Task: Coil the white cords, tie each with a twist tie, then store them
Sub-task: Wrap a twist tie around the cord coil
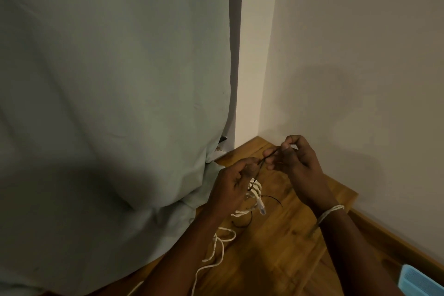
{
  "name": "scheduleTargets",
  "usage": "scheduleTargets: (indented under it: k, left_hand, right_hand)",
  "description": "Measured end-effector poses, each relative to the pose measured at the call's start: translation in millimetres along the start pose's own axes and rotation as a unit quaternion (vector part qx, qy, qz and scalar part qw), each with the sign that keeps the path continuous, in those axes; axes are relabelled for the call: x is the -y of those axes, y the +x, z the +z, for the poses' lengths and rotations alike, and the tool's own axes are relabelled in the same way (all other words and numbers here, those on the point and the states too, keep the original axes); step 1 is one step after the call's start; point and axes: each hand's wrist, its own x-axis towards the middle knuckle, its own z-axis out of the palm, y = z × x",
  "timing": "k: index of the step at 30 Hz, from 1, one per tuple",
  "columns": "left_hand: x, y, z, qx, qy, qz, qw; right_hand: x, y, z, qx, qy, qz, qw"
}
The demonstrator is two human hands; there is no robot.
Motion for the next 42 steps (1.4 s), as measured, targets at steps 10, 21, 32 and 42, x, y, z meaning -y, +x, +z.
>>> scheduleTargets:
  k: [10,21,32,42]
  left_hand:
    - [7,5,2,0.007,0.058,0.032,0.998]
    - [5,9,2,0.005,0.065,0.064,0.996]
    - [17,6,4,0.005,0.109,0.012,0.994]
    - [28,-5,0,0.023,0.054,0.016,0.998]
  right_hand:
    - [5,7,3,0.032,-0.072,-0.011,0.997]
    - [2,19,-1,-0.034,-0.124,-0.009,0.992]
    - [12,26,-1,-0.078,-0.144,-0.029,0.986]
    - [39,20,-4,-0.125,-0.066,-0.060,0.988]
